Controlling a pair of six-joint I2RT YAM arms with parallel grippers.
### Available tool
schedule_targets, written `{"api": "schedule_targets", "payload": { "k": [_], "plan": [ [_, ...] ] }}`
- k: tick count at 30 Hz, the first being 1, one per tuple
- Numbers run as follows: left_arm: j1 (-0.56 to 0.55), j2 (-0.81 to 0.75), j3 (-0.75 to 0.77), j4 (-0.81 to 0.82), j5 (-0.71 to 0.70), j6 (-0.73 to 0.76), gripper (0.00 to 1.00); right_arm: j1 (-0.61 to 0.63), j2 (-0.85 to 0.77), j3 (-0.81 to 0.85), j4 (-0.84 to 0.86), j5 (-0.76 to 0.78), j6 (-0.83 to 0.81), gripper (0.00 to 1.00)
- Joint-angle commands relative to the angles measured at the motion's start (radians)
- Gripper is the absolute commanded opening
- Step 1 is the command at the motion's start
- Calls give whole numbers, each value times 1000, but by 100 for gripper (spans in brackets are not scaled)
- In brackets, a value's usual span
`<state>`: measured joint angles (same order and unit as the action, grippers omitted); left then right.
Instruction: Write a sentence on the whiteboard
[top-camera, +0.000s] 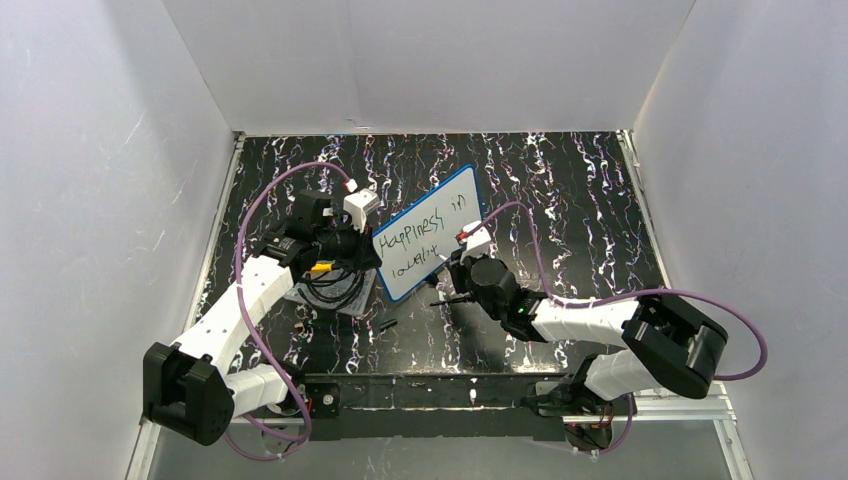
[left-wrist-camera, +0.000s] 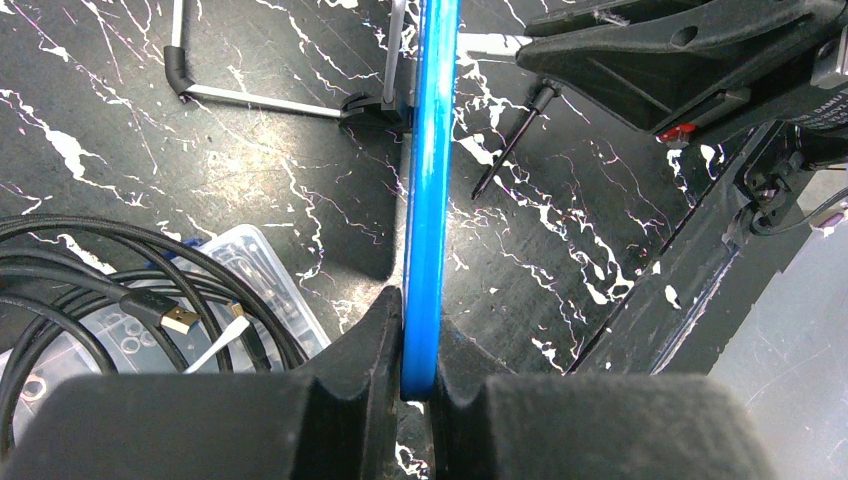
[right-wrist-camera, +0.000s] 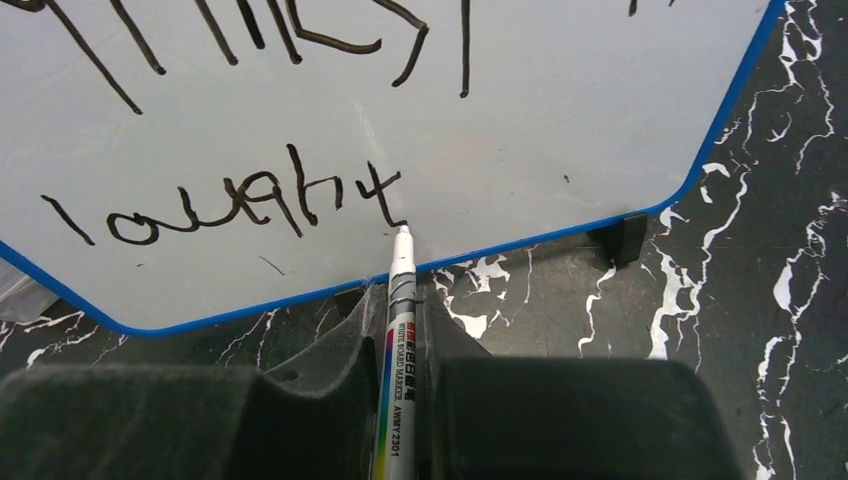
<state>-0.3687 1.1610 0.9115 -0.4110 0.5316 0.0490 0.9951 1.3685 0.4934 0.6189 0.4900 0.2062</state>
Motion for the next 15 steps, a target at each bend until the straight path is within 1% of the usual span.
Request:
{"api": "schedule_targets", "payload": {
  "k": [1, 8, 15],
  "plan": [
    [-3, -41, 18, 0, 39, -9, 0, -4, -36, 26, 45, 70, -9, 1],
    [-3, -38, 18, 0, 39, -10, 0, -4, -90, 6, 56, 78, -17, 1],
    [-3, -37, 18, 0, 38, -11, 0, -6, -50, 20, 64, 50, -21, 1]
  ]
}}
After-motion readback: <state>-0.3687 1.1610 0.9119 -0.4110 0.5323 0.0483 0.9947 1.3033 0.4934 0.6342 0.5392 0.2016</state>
